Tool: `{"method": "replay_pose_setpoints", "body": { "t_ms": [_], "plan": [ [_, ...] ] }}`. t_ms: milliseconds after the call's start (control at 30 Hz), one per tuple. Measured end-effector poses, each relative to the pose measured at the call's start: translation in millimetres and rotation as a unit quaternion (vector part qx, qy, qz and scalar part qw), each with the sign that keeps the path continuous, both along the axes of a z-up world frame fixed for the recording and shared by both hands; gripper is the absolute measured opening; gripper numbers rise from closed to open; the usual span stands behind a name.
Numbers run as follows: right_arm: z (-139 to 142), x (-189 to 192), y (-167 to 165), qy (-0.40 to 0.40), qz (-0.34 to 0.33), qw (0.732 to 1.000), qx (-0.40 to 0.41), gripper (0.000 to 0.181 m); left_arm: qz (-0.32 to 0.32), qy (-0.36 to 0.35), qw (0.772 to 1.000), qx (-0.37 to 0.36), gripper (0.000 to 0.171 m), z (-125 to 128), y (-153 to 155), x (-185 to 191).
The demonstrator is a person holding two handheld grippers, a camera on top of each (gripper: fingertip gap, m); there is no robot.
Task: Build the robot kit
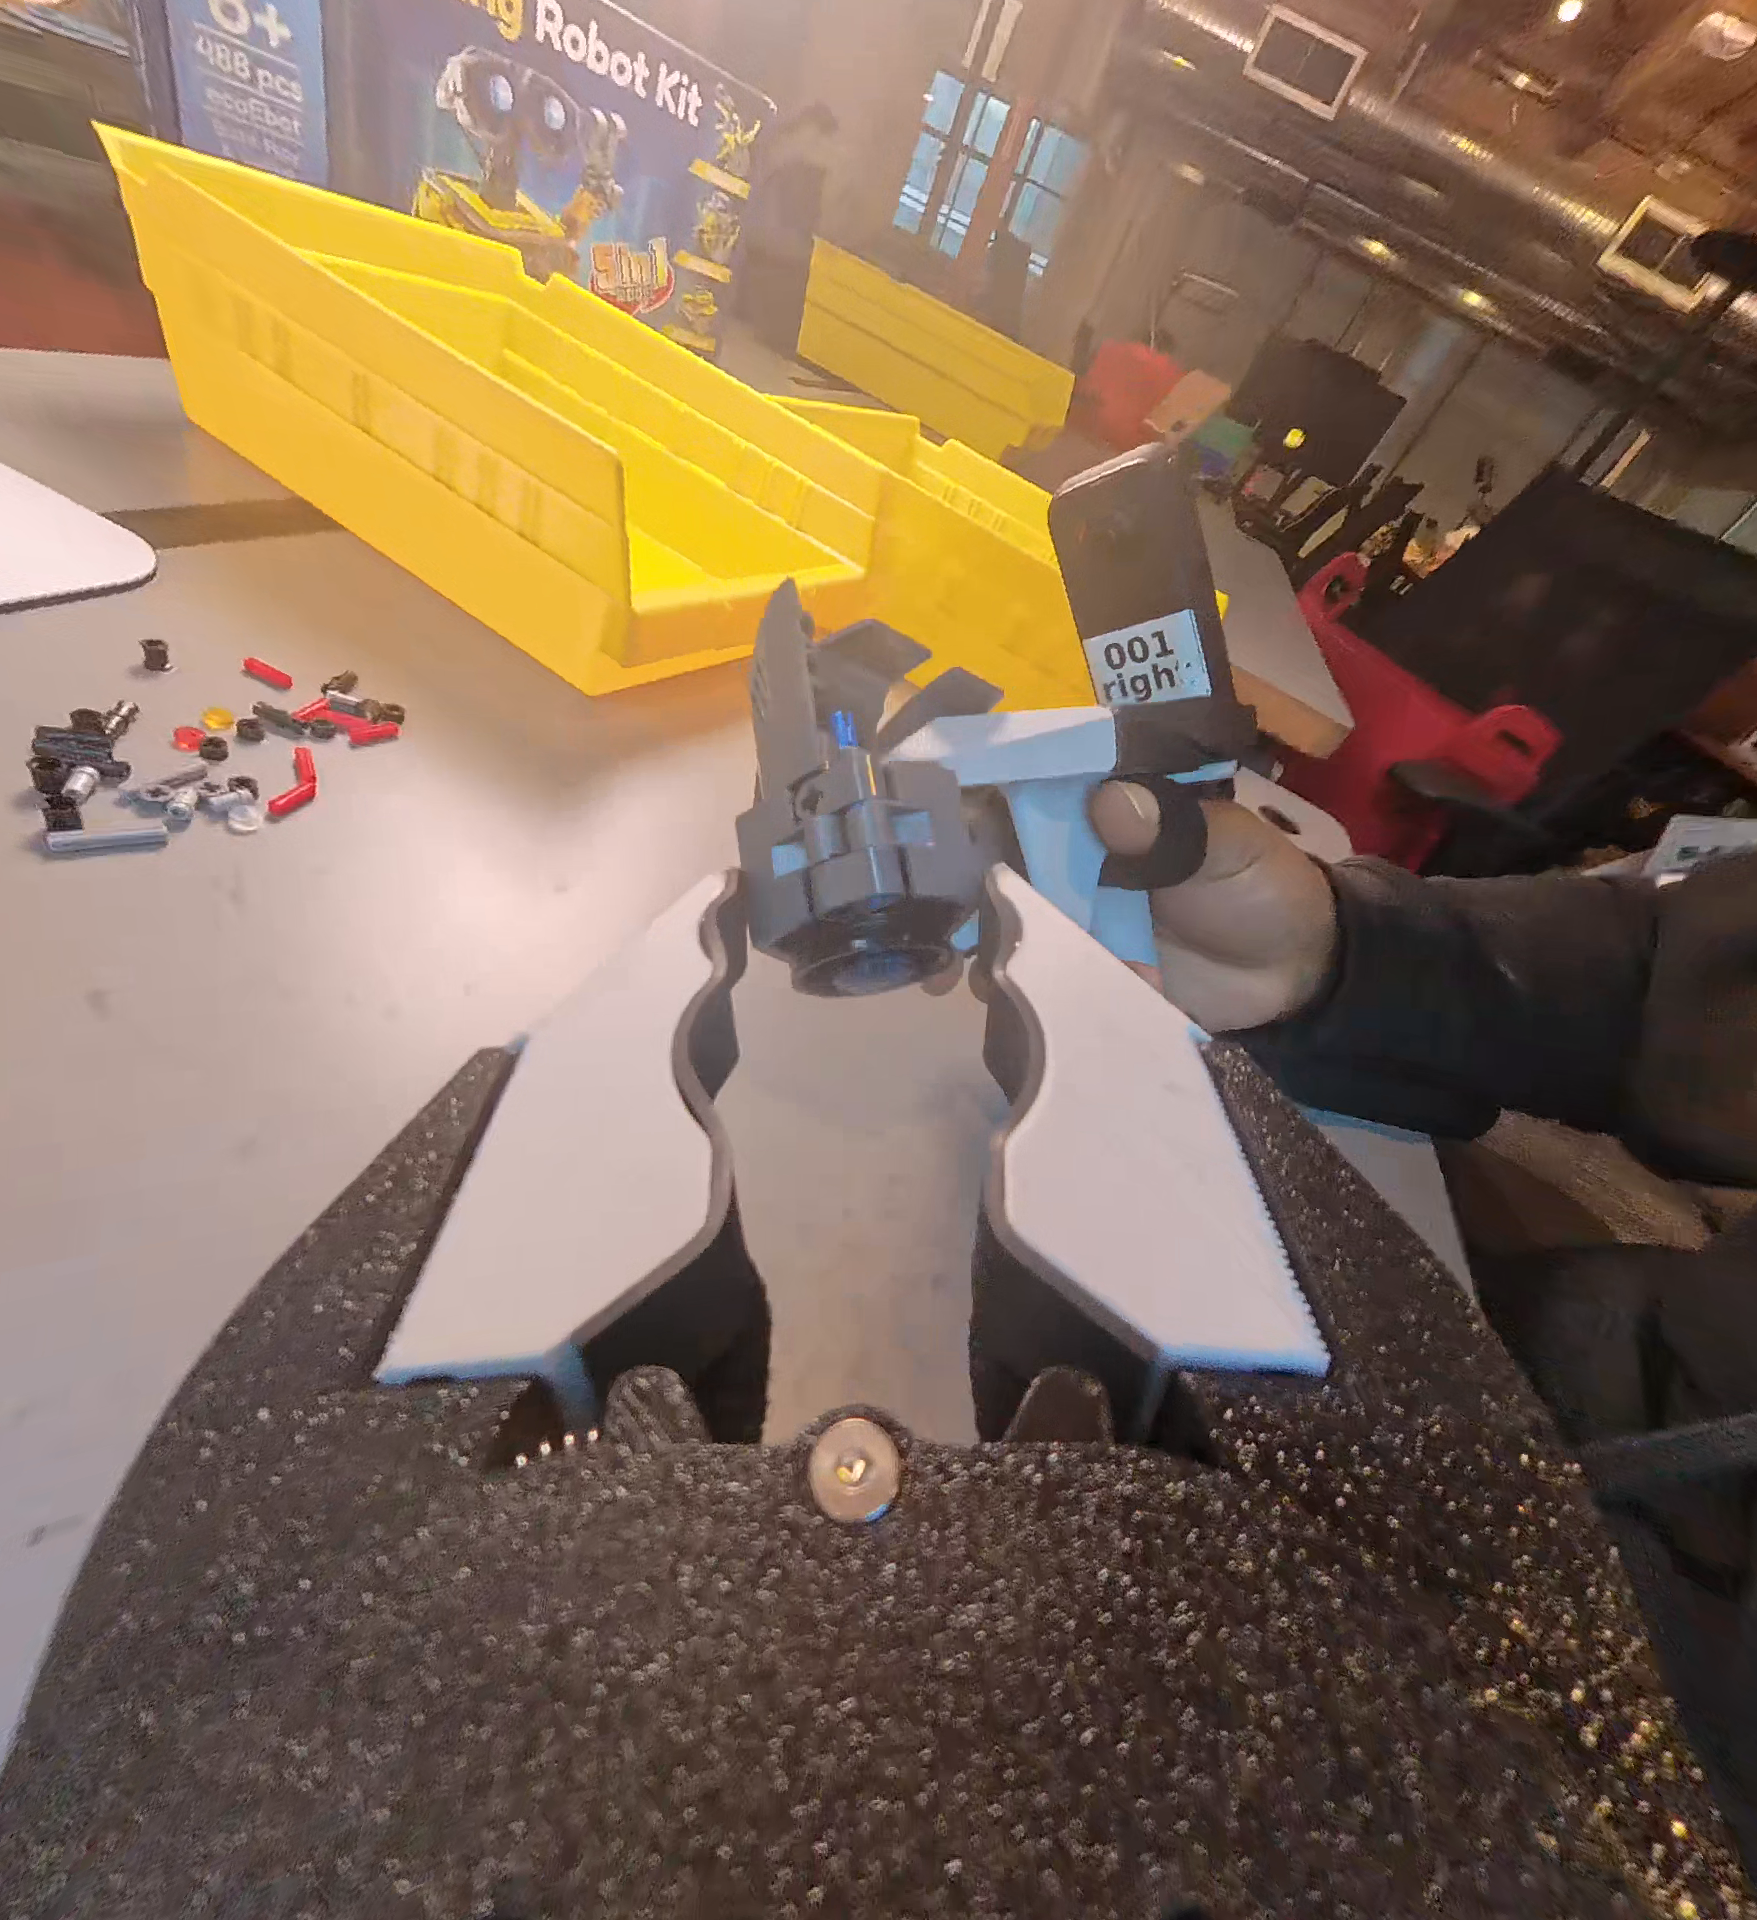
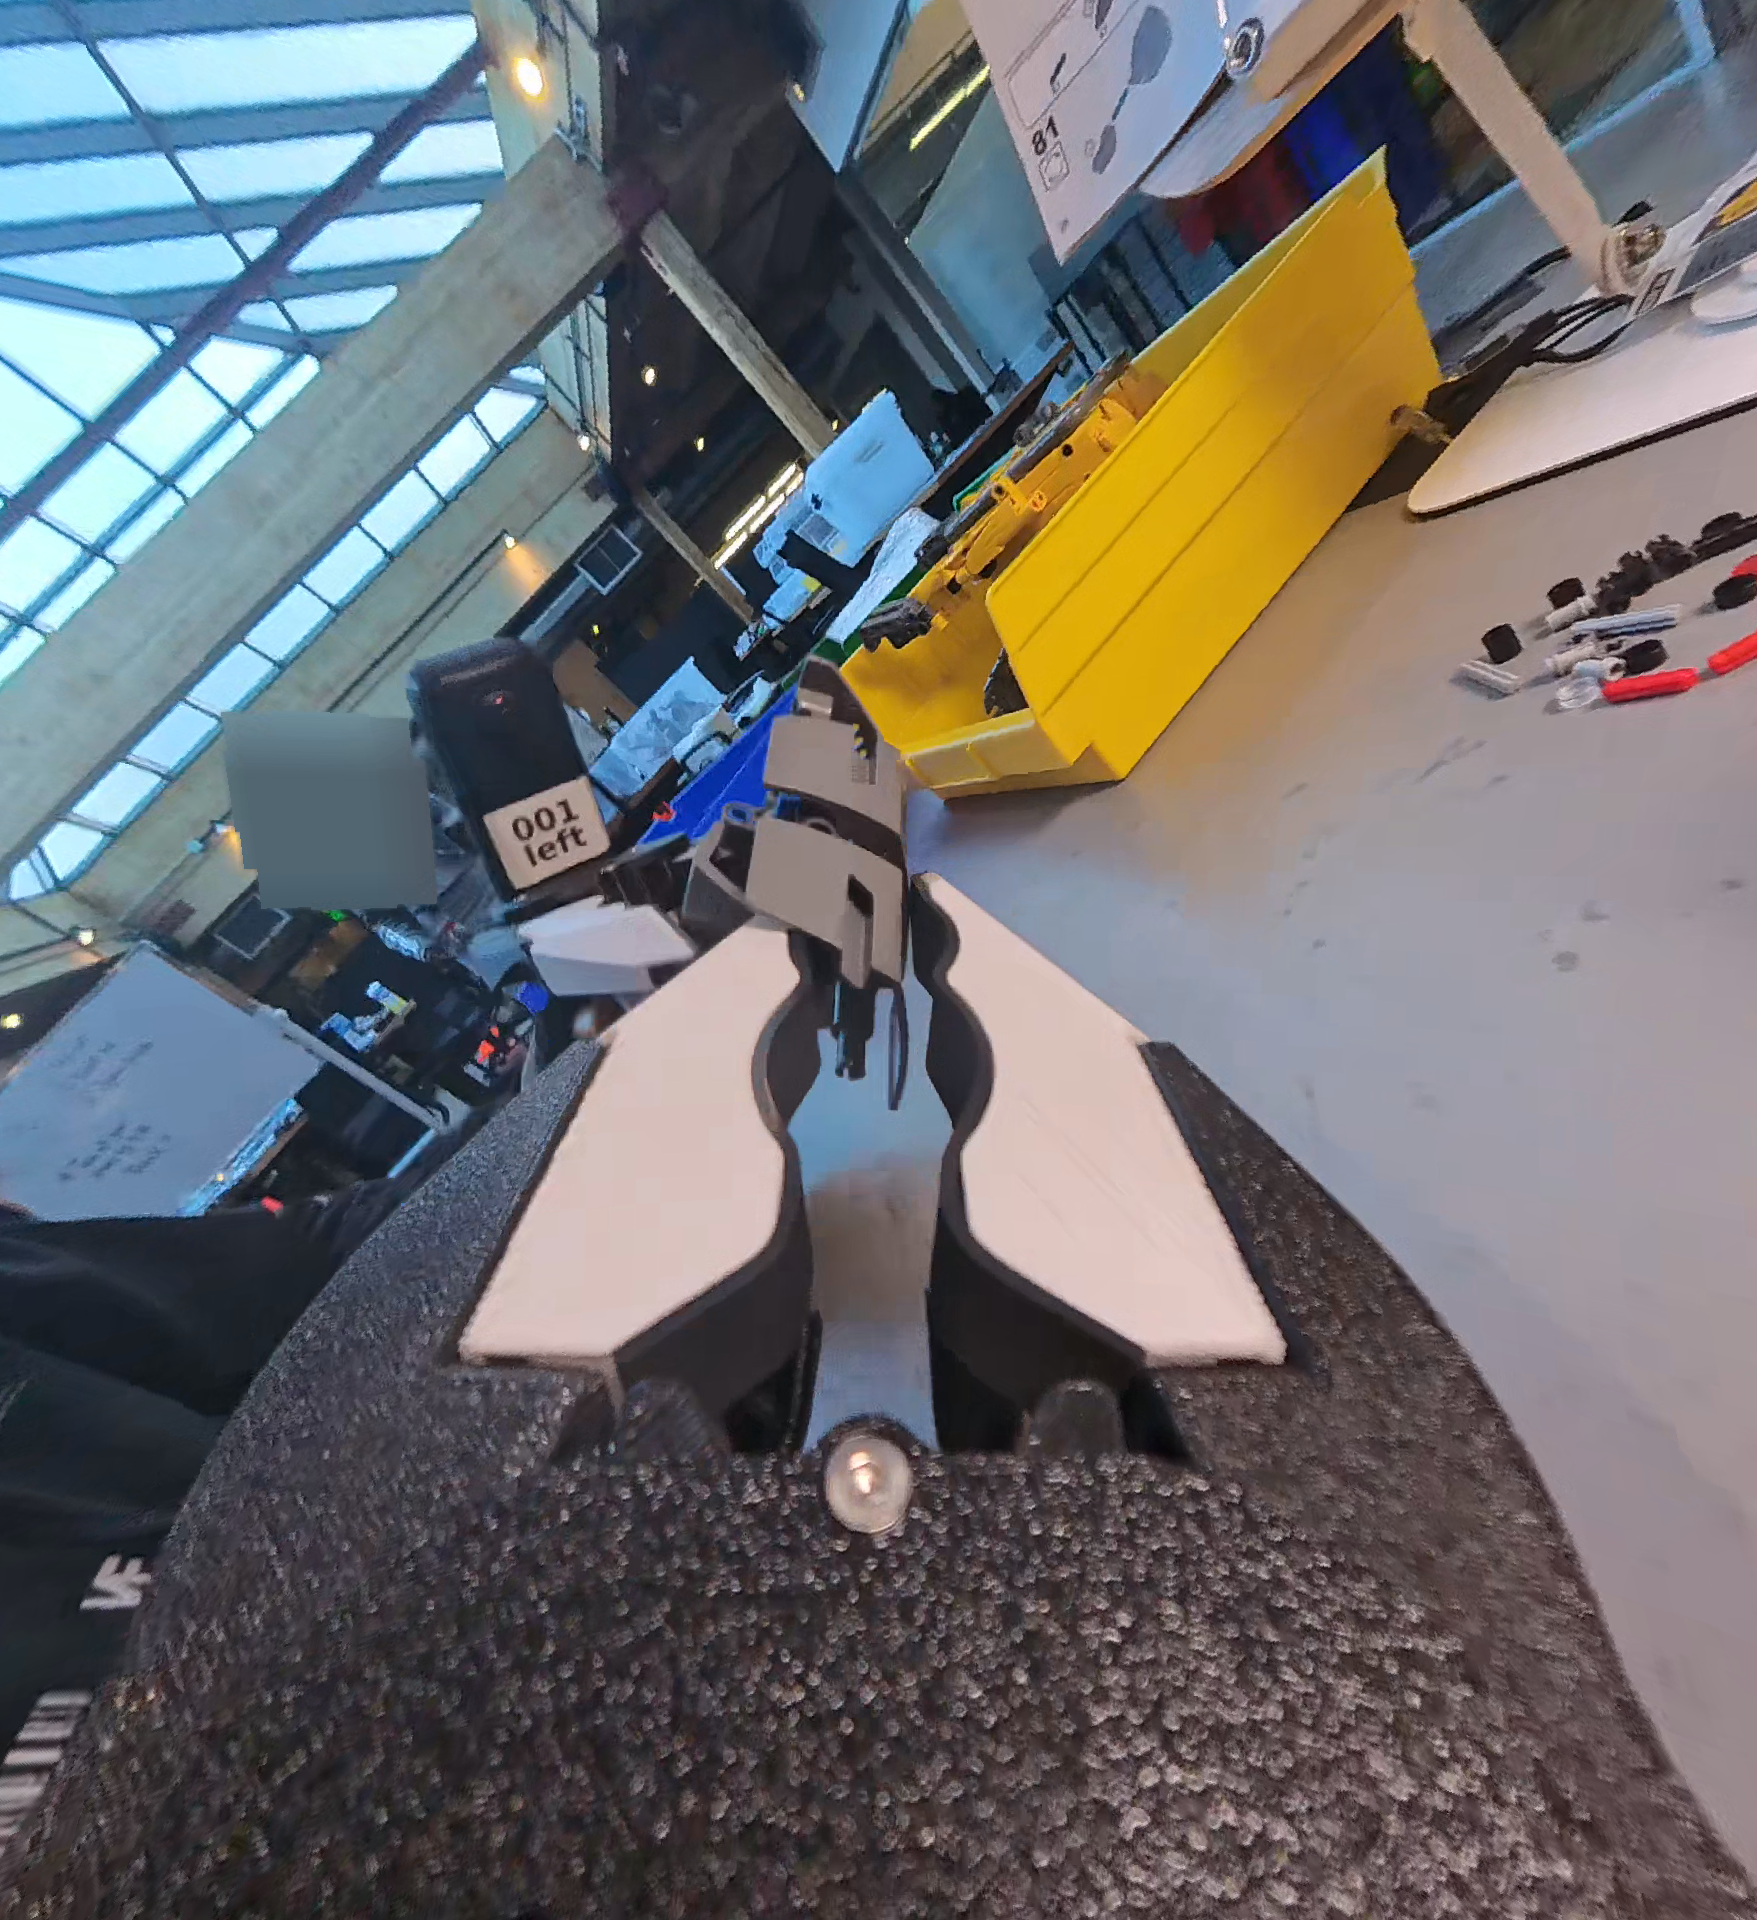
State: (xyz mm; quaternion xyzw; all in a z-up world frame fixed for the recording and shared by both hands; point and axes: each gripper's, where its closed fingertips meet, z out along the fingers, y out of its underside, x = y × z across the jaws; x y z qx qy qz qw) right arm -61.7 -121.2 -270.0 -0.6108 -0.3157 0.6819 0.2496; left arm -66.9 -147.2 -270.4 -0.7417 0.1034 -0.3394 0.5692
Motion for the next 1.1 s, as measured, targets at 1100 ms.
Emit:
{"method": "replay_pose_setpoints", "body": {
  "t_ms": [1100],
  "plan": [
    [-55.2,5.1,-32.6,-0.18,0.068,0.842,0.504,0.052,-0.052,-0.043,0.99,-0.126,0.044,-36.1,-14.7,-9.9]
  ]
}}
